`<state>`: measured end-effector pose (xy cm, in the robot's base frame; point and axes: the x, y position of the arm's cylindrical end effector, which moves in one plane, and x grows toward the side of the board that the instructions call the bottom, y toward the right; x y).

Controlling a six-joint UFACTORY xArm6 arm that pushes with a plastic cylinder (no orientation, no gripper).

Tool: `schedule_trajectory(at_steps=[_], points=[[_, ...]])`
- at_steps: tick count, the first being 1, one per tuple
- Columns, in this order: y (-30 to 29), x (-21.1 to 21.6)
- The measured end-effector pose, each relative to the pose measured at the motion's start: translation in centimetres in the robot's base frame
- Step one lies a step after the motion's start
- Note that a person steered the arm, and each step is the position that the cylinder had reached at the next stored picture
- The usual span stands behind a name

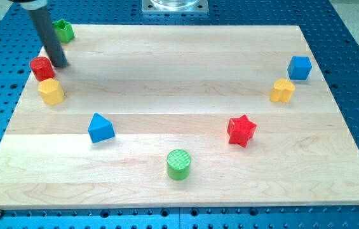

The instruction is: Push the red circle to the left

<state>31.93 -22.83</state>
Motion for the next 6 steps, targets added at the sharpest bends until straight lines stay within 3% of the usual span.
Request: schedule_trajectory(at_steps=[1,6], points=[[1.8,0.5],[-2.9,1.6]])
